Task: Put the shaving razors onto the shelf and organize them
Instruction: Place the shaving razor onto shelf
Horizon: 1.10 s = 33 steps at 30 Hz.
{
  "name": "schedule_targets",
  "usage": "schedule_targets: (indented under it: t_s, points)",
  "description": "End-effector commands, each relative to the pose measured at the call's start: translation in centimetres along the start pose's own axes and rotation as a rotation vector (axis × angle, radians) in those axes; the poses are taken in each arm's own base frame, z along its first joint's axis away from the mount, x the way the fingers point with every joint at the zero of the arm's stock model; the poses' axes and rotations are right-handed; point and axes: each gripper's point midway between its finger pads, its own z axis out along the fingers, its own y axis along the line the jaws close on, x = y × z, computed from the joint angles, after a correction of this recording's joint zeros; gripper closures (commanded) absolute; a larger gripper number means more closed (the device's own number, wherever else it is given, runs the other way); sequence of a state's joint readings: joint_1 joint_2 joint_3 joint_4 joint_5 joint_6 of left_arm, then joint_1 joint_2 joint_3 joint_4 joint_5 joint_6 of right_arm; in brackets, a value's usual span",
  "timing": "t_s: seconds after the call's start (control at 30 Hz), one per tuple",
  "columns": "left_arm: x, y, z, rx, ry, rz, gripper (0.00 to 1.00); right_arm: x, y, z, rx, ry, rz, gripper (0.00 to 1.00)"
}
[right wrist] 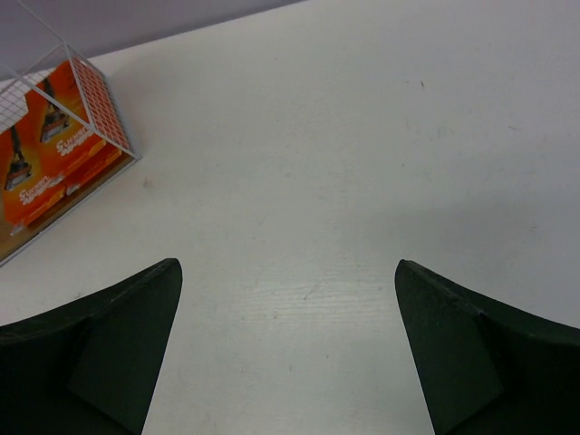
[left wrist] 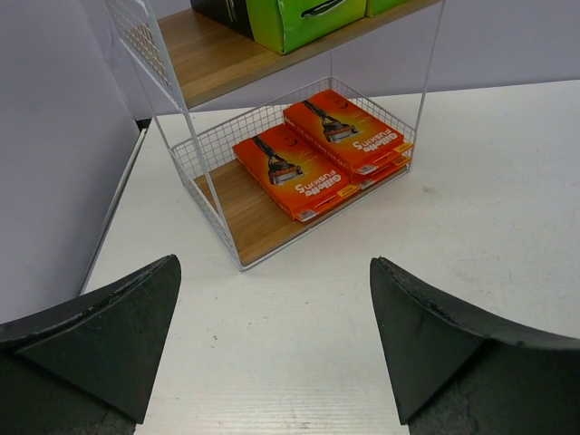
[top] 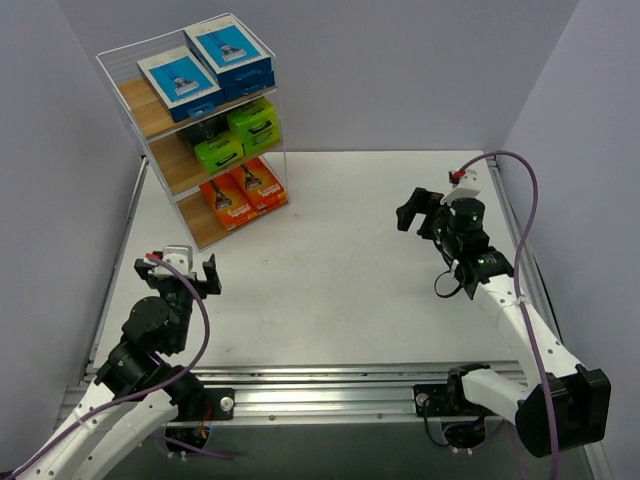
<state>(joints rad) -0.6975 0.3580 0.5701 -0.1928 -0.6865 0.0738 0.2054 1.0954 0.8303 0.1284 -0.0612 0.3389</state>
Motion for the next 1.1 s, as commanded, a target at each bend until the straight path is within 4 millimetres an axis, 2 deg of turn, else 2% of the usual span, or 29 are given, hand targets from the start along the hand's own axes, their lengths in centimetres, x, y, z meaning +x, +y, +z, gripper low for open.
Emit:
schedule_targets:
  t_s: [0.0, 0.2, 0.33, 0.47, 0.67, 0.8, 1.07]
  points:
    - [-1.7, 0.3, 0.0, -0.001, -0.030, -0.017, 0.06, -2.3, 1.3, -1.2, -0.067, -0.111, -0.021, 0.00]
    - [-1.3, -0.1, 0.3, 0.003, -0.017, -0.010, 0.06, -0.1, 1.2, 0.0, -0.065, -0.012, -0.007, 0.00]
    - [-1.0, -0.2, 0.5, -0.001, -0.003, -0.001, 0.06, -0.6, 1.5, -0.4, -0.065, -0.027, -0.014, 0.00]
    - [-1.6, 0.1, 0.2, -0.005, -0.023, -0.018, 0.06, -1.2, 1.1, -0.8, -0.039, -0.071, 0.000, 0.00]
    - [-2.1, 0.7, -0.3, -0.012, -0.052, -0.040, 0.06, -1.0, 0.9, -0.7, -0.024, -0.059, 0.011, 0.00]
    - [-2.0, 0.5, -0.1, -0.008, -0.044, -0.033, 0.06, -0.8, 1.7, -0.7, -0.056, -0.045, 0.017, 0.00]
    - [-1.9, 0.5, -0.2, -0.006, -0.039, -0.031, 0.06, -0.4, 1.7, -0.6, -0.050, -0.035, 0.016, 0.00]
